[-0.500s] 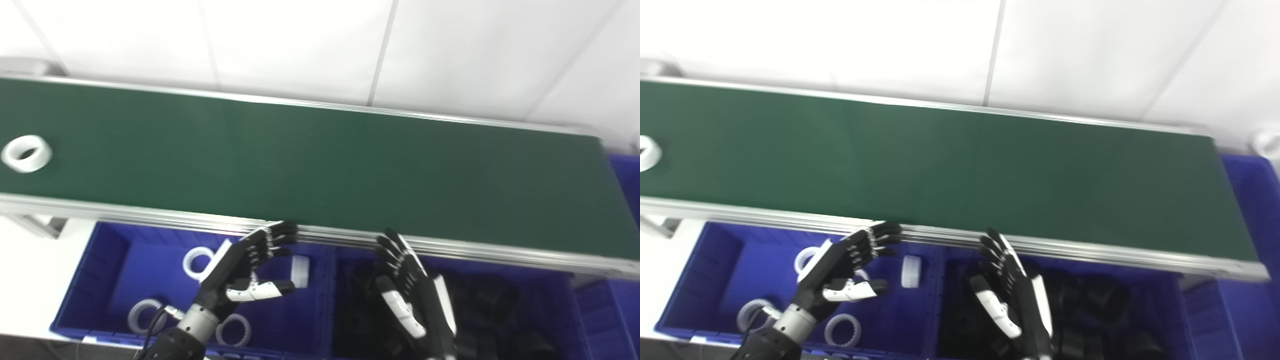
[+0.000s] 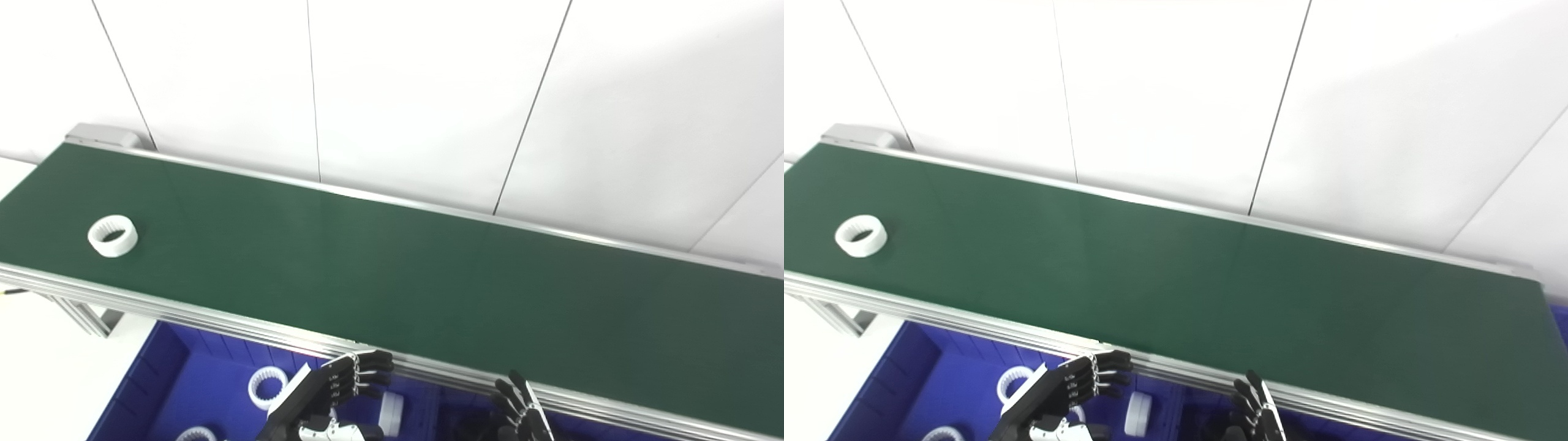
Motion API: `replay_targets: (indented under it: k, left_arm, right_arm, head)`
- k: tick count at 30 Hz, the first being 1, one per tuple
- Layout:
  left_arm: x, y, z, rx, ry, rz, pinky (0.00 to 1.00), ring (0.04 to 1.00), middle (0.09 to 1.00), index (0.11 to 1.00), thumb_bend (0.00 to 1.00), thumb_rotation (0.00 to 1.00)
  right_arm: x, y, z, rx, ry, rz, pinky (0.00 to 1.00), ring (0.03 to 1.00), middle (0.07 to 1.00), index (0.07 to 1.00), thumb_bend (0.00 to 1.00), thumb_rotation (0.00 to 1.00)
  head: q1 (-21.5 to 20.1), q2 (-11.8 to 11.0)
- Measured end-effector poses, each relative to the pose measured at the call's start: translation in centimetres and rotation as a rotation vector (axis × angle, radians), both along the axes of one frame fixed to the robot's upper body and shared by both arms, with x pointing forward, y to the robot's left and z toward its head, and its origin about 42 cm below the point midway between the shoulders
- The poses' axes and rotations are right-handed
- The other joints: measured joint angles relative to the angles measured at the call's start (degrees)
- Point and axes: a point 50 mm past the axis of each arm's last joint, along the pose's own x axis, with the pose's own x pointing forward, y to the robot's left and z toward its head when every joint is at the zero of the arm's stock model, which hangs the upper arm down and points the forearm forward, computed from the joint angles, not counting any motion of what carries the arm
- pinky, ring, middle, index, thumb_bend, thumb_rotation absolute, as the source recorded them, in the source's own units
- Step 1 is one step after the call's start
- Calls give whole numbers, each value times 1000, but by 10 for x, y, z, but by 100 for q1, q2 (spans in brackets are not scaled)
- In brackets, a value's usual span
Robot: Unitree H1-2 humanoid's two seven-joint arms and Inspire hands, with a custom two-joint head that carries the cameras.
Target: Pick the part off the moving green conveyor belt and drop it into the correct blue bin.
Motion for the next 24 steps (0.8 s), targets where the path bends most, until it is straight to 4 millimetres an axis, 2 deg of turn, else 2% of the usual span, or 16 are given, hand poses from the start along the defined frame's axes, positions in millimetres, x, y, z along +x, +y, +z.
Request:
replay_targets:
  k: [7, 13, 18, 24]
  left_arm:
    - [8, -1, 9, 6, -59, -19, 608, 691, 747, 732, 930, 249]
    - [24, -5, 33, 10, -161, -34, 582, 672, 726, 709, 952, 230]
    - [45, -8, 58, 4, -236, -47, 565, 656, 705, 700, 978, 220]
    - [82, -3, 102, 26, -398, -33, 575, 668, 718, 732, 959, 279]
  right_arm:
    - [1, 2, -3, 1, 5, 2, 770, 858, 896, 957, 336, 737]
    - [2, 5, -6, 11, 16, 0, 792, 861, 898, 959, 323, 734]
    - [3, 5, -8, 12, 19, 0, 781, 860, 899, 958, 309, 734]
    - [7, 6, -8, 16, 13, 2, 782, 864, 901, 963, 300, 754]
  head:
    - [35, -141]
    - [61, -237]
    - [114, -299]
    - [211, -334]
